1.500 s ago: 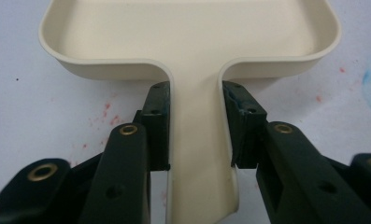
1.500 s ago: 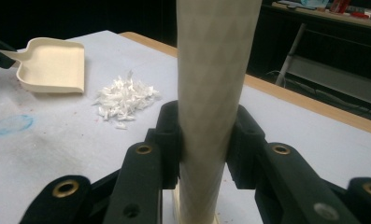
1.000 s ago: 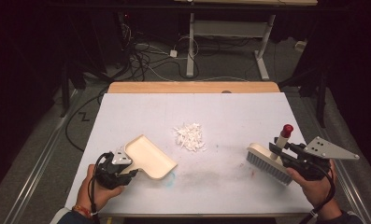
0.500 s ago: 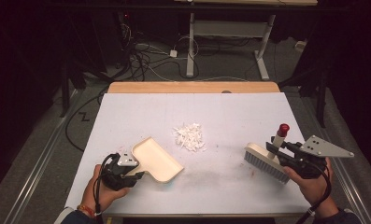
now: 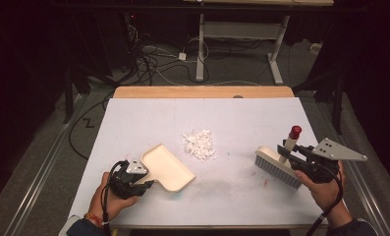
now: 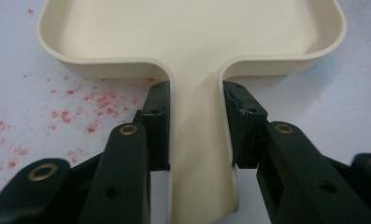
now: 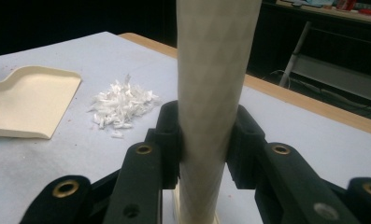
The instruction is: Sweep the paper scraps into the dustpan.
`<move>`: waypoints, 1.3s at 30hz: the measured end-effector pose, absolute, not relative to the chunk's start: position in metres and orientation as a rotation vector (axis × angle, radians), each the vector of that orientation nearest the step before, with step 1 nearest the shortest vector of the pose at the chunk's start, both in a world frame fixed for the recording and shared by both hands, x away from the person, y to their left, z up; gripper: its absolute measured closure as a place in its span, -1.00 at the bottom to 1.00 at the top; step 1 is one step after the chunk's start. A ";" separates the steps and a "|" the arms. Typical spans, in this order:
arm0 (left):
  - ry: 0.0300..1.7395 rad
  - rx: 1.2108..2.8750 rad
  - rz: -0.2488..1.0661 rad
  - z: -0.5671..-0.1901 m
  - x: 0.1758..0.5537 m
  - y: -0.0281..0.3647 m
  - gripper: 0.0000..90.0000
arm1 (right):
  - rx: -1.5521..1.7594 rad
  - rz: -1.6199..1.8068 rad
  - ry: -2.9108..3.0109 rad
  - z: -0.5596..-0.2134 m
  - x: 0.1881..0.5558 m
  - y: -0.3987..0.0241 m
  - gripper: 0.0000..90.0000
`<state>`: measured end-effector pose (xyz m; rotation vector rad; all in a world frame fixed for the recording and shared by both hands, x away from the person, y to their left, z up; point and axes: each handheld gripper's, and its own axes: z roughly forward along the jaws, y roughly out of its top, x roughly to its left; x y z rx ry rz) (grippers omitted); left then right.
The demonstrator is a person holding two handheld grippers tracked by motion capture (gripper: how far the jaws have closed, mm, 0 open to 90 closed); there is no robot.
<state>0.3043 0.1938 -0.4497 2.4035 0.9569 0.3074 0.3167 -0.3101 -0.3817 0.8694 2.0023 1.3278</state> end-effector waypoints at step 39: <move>0.983 2.425 0.261 -0.458 0.312 0.192 0.42 | 0.831 1.241 1.969 -0.381 0.489 -0.165 0.57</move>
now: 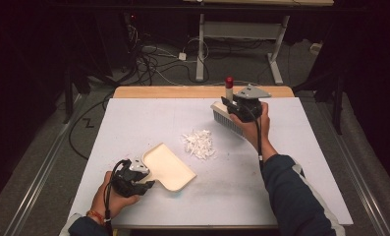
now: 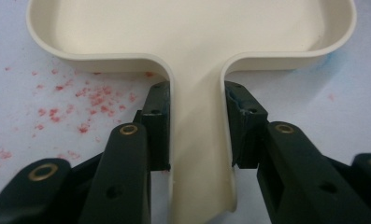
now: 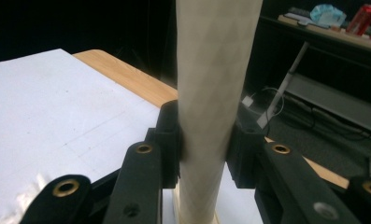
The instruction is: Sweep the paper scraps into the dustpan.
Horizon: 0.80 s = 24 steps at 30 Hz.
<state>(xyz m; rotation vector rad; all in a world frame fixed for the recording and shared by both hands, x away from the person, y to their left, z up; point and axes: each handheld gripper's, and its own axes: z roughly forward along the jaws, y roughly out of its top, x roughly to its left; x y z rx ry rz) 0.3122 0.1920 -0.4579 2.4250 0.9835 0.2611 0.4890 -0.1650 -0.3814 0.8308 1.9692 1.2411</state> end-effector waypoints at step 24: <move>1.012 2.433 0.220 -0.456 0.332 0.185 0.42 | 0.721 1.443 2.041 -0.407 0.448 -0.104 0.55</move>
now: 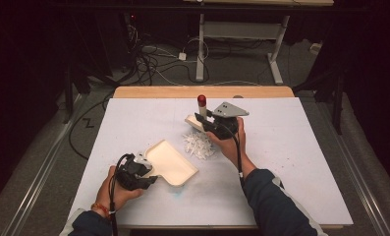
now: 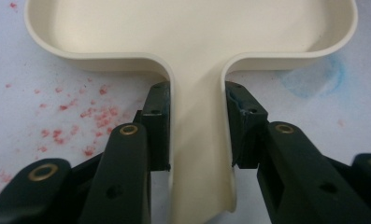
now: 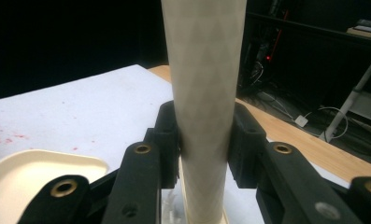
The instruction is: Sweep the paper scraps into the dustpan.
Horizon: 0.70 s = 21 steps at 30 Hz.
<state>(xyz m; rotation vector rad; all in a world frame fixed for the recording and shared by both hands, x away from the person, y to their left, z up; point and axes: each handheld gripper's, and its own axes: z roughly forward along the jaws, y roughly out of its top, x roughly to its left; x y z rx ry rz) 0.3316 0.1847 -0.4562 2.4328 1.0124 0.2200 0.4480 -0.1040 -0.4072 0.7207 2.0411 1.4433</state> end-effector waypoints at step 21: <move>0.989 2.487 0.216 -0.460 0.350 0.157 0.41 | 0.600 1.538 2.119 -0.405 0.408 -0.064 0.57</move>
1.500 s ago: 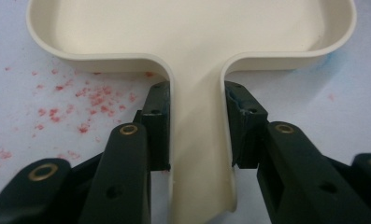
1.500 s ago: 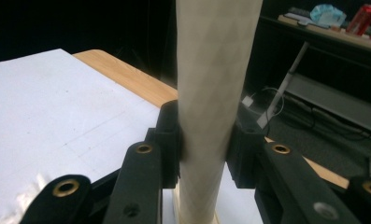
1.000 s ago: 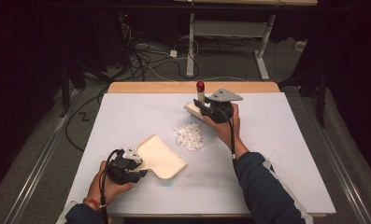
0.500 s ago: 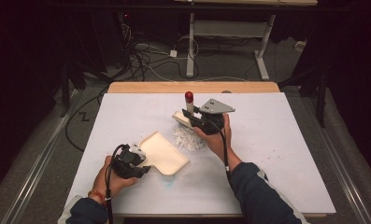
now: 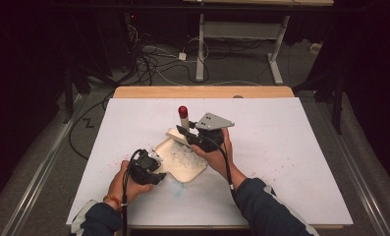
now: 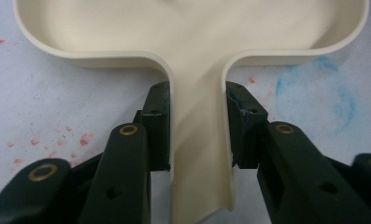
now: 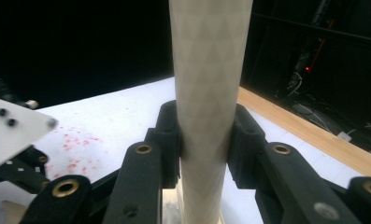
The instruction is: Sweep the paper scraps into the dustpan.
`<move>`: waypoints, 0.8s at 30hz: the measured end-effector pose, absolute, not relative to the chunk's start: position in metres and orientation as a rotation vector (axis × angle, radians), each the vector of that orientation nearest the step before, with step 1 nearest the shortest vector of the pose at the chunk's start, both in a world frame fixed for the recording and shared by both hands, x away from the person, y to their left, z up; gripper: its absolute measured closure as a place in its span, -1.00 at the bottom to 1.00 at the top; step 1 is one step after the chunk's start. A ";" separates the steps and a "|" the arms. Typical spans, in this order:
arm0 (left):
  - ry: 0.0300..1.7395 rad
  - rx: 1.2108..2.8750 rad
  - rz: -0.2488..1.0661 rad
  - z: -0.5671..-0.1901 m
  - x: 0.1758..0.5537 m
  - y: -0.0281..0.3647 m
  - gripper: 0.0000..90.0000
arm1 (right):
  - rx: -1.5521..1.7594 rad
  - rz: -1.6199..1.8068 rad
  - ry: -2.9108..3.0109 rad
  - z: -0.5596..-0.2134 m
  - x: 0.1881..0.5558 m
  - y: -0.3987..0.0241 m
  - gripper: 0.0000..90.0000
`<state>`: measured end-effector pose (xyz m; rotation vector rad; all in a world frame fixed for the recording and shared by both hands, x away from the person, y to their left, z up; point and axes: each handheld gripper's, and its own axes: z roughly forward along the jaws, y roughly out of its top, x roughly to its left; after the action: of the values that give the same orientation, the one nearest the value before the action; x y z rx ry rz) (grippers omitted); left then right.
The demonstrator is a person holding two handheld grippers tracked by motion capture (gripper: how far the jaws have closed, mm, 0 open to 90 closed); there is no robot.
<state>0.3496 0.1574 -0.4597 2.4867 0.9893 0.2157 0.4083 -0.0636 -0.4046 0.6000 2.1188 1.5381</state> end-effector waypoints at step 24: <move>0.988 2.489 0.234 -0.462 0.340 0.160 0.41 | 0.656 1.554 1.972 -0.352 0.392 -0.123 0.57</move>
<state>0.3401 0.1595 -0.4616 2.4887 0.9875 0.2338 0.3919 -0.1232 -0.3518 0.6564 1.9721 1.5540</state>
